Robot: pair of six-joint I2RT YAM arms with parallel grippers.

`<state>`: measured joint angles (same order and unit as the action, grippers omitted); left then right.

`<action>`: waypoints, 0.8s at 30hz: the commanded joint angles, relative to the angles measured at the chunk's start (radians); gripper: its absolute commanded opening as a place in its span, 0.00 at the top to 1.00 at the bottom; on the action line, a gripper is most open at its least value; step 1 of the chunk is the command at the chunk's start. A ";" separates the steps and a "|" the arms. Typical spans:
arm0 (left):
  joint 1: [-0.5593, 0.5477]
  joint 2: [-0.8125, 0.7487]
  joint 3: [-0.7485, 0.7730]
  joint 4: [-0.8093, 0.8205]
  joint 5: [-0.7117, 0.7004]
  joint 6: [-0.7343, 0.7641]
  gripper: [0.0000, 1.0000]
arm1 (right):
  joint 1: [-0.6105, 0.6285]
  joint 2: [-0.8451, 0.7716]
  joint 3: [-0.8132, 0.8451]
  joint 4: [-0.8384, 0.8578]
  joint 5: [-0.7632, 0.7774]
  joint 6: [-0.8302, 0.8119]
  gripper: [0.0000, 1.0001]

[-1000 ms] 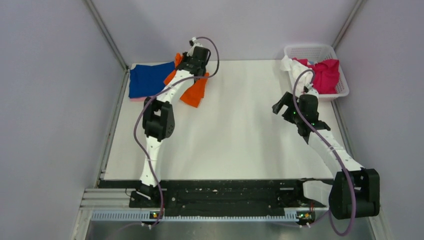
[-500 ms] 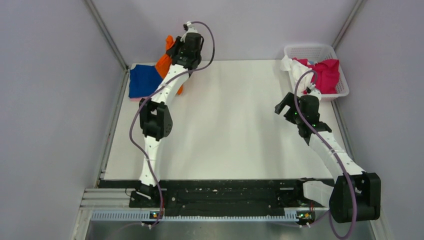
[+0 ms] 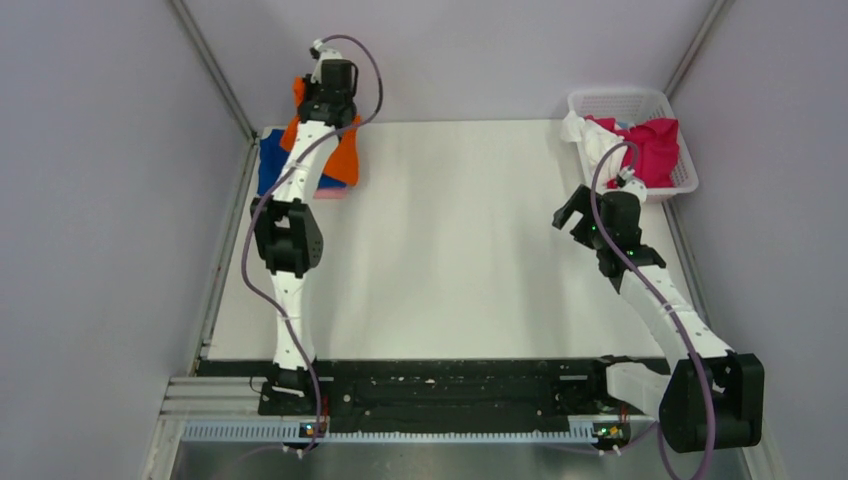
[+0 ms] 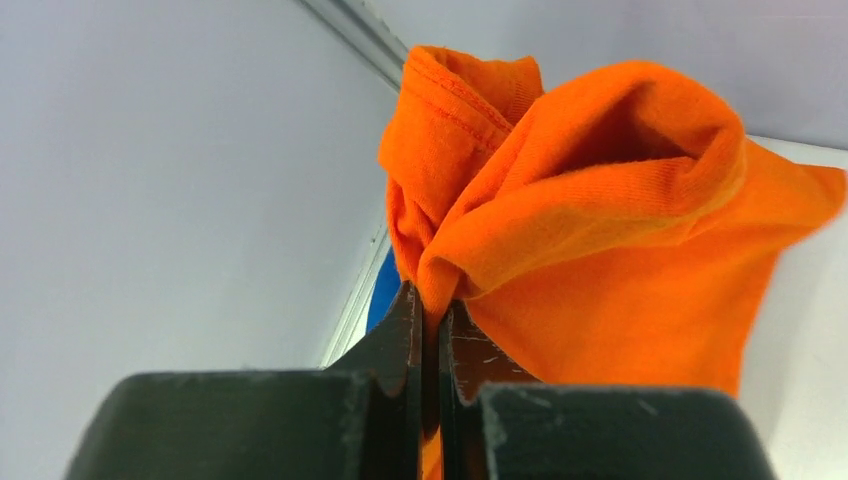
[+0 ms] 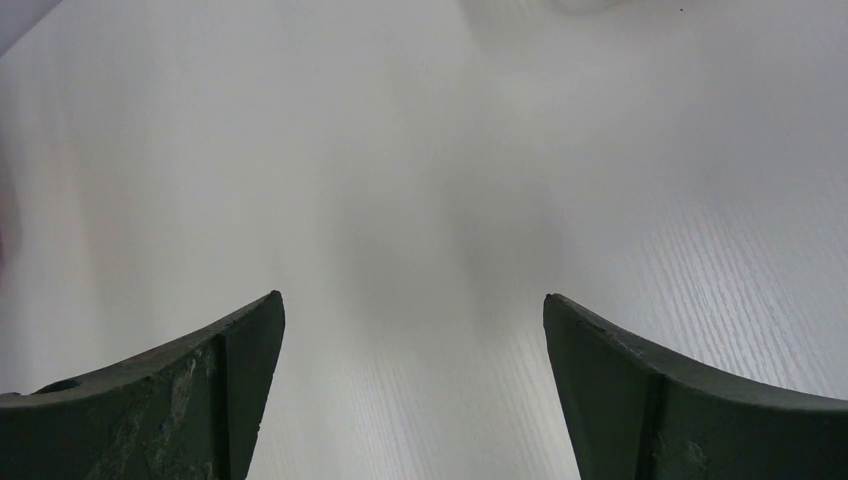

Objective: Fold and stack the t-shirts
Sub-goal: Put the neatly folded tshirt into the corner of the board with the left arm, then reset both arms

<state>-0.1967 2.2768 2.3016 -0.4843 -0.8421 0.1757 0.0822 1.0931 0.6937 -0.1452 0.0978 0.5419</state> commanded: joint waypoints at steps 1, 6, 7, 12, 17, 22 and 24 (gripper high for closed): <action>0.112 0.010 0.024 -0.027 0.135 -0.150 1.00 | -0.008 0.004 0.020 -0.010 0.039 -0.014 0.01; 0.229 0.086 0.034 -0.015 0.172 -0.205 0.88 | -0.009 0.025 0.029 -0.018 0.052 -0.021 0.01; 0.258 0.100 0.048 -0.006 0.173 -0.223 0.06 | -0.009 0.035 0.039 -0.027 0.072 -0.022 0.01; 0.270 0.010 0.045 -0.039 0.249 -0.283 0.01 | -0.008 0.016 0.042 -0.044 0.112 0.016 0.01; 0.270 -0.214 -0.105 -0.092 0.440 -0.435 0.01 | -0.007 -0.067 -0.030 -0.015 0.131 0.055 0.01; 0.256 -0.570 -0.583 0.026 0.767 -0.582 0.01 | -0.008 -0.171 -0.148 0.009 0.121 0.090 0.01; 0.231 -0.743 -0.909 0.160 0.851 -0.618 0.01 | -0.008 -0.223 -0.196 0.007 0.131 0.090 0.01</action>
<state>0.0639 1.8408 1.7996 -0.5125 -0.2611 -0.2962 0.0822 0.9546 0.5686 -0.1604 0.2085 0.6056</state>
